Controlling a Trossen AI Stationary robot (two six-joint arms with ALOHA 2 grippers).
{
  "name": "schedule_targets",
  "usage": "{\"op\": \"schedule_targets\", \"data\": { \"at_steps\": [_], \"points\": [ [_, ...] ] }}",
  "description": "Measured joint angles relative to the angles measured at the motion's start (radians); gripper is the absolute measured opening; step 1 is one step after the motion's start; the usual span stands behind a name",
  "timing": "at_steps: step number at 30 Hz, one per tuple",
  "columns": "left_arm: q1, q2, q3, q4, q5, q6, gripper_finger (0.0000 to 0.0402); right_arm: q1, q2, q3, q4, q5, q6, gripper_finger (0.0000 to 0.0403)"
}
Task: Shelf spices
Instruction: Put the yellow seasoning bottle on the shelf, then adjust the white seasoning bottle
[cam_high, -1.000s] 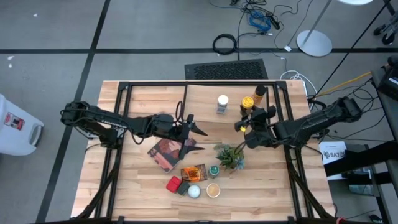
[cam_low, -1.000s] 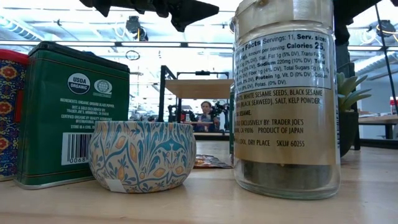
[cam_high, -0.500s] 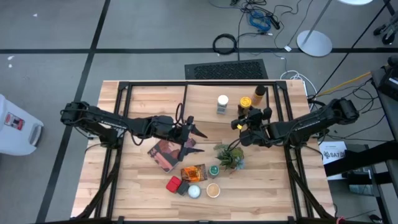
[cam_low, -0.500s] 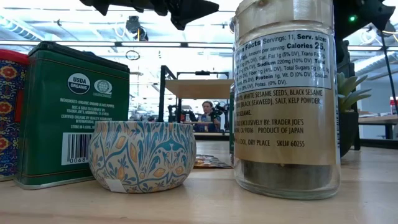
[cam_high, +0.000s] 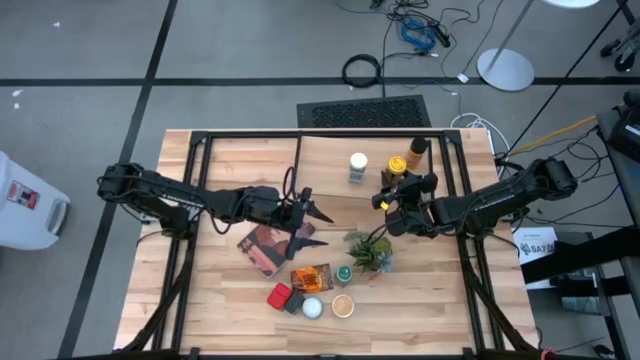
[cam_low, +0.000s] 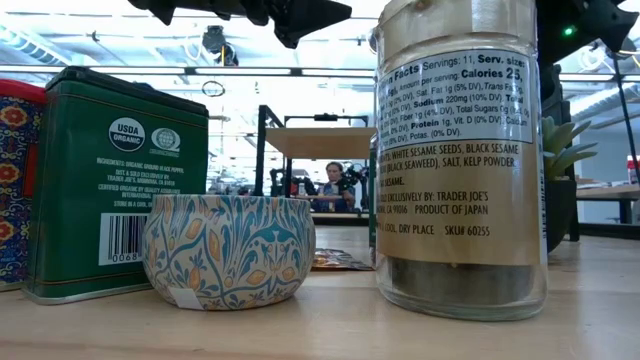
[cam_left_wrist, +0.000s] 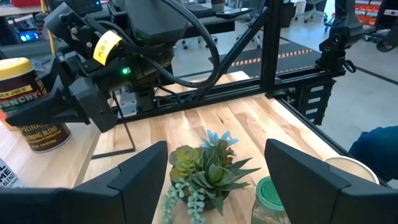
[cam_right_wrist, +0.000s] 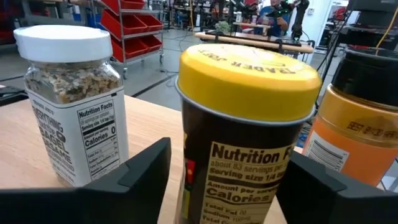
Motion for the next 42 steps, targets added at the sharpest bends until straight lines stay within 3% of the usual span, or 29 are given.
{"op": "schedule_targets", "data": {
  "at_steps": [6, 24, 29, 36, 42],
  "points": [
    [0.000, 0.000, 0.000, -0.015, 0.000, 0.000, 0.0279, 0.018, -0.010, 0.000, 0.077, 0.011, -0.075, 0.0261],
    [0.000, 0.000, 0.000, -0.054, 0.005, -0.004, 0.0279, 0.146, -0.145, 0.000, 0.571, 0.067, -0.716, 0.0263],
    [0.000, 0.000, 0.000, -0.068, 0.005, -0.004, 0.0279, 0.199, -0.150, 0.000, 0.736, -0.012, -0.878, 0.0263],
    [0.000, 0.000, 0.000, -0.071, 0.005, -0.003, 0.0279, 0.220, -0.096, 0.001, 0.731, -0.195, -0.759, 0.0263],
    [0.000, 0.000, 0.000, -0.071, 0.005, -0.004, 0.0279, 0.164, 0.001, 0.001, 0.717, -0.293, -0.668, 0.0263]
  ]
}}
